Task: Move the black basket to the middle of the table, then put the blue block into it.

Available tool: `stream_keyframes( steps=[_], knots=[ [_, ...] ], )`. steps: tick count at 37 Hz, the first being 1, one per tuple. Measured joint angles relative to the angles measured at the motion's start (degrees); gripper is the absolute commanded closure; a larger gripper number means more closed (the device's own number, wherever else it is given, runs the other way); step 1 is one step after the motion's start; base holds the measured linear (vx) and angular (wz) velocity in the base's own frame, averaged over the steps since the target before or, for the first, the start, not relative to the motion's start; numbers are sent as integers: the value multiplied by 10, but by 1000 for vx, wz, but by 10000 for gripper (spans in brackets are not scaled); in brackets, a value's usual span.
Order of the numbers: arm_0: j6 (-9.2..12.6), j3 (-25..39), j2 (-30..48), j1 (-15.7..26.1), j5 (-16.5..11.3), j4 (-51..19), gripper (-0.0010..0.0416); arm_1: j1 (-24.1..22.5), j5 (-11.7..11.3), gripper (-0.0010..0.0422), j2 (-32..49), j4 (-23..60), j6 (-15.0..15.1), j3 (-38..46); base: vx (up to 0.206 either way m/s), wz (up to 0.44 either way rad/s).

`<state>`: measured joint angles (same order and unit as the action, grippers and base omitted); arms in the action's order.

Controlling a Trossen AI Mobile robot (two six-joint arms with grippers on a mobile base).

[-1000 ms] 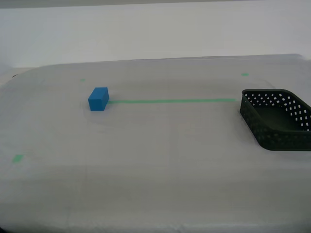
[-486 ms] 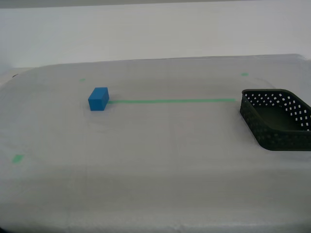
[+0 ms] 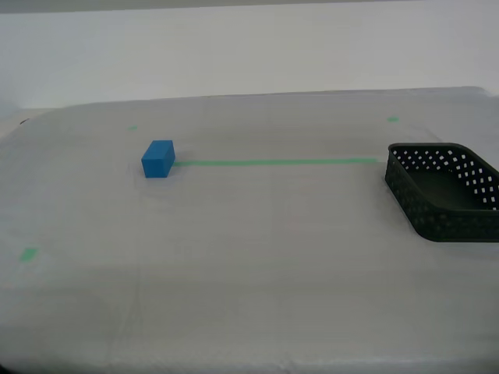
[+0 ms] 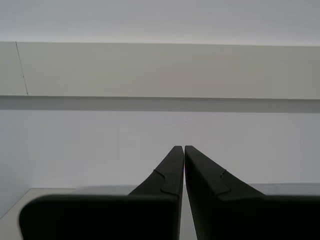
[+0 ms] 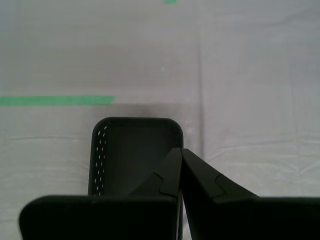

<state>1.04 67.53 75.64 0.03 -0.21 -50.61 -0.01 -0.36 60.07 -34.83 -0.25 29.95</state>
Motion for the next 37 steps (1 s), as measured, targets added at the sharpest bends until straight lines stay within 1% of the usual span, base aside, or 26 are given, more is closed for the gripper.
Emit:
stream_keyframes(
  steps=[5,10,13,17,20,22,24,26,33,37],
  knots=[
    [0,8,22,0,-1,-16,406,0,0,412,0,0,0,0,0,0],
    [-1,14,45,0,-2,-51,406,0,0,412,0,0,0,0,0,0],
    [-10,15,59,0,-5,-74,406,0,0,412,0,0,0,0,0,0],
    [-12,15,73,0,-26,-101,406,0,0,412,0,0,0,0,0,0],
    [-12,11,80,0,-41,-102,406,0,0,412,0,0,0,0,0,0],
    [-16,10,83,0,-43,-102,406,0,0,412,0,0,0,0,0,0],
    [-26,10,84,0,-43,-99,406,0,0,412,0,0,0,0,0,0],
    [-30,10,84,0,-43,-96,406,0,0,412,0,0,0,0,0,0],
    [-30,10,83,0,-43,-95,406,0,0,412,0,0,0,0,0,0],
    [-23,10,83,0,-43,-95,406,0,0,412,0,0,0,0,0,0]
  ],
)
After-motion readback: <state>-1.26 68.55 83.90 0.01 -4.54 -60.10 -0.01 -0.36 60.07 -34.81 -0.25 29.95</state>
